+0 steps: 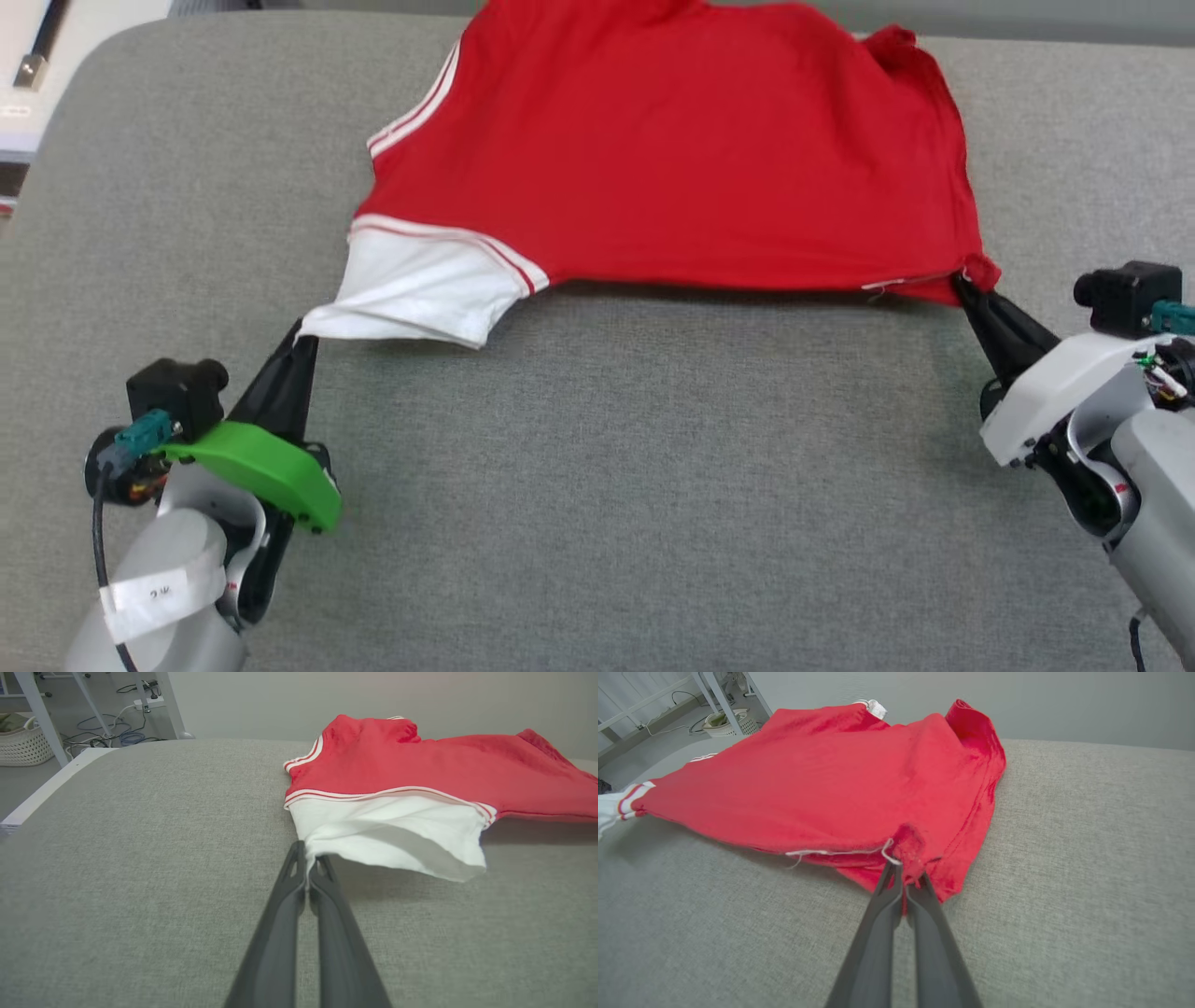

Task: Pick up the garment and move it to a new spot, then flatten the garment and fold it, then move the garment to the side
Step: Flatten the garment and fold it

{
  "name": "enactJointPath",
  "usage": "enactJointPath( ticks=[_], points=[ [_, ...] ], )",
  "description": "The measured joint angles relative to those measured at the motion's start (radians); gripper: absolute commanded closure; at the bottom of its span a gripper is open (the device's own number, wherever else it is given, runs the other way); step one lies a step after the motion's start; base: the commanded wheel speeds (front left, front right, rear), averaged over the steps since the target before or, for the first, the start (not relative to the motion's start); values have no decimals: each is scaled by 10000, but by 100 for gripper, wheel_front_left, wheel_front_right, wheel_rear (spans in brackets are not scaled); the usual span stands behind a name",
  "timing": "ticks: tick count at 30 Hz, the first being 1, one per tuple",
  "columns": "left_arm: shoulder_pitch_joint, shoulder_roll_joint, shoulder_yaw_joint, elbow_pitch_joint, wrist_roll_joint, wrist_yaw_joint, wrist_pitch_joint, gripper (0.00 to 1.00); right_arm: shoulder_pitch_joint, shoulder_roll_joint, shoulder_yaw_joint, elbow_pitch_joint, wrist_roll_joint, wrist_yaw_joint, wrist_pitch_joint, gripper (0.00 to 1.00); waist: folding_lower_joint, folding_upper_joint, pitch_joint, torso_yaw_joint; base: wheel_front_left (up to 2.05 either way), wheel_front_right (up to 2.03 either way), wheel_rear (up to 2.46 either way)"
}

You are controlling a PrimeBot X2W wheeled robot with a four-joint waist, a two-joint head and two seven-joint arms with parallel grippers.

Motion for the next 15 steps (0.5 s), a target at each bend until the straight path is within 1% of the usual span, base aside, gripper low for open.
enactJointPath(
  ticks=[4, 8, 13, 15],
  points=[
    [881, 134, -178, -600, -92, 25, 384, 100, 626, -17, 59, 140, 422, 0, -90, 100, 0, 0, -602, 74, 0, 0, 0],
    [1724, 341, -570, -1302, -92, 25, 882, 100, 1210, -79, 13, 151, 924, 0, -165, 100, 0, 0, -1159, 140, 0, 0, 0],
    [2638, 608, -1072, -2069, -230, -35, 1484, 100, 1941, -445, -50, -144, 1392, 0, -146, 100, 0, 0, -1773, 203, 0, 0, 0],
    [3018, 709, -1162, -2360, -370, -35, 1657, 100, 2337, -610, -65, -376, 1689, 0, 75, 100, 0, 0, -2027, 220, 0, 0, 0]
  ],
)
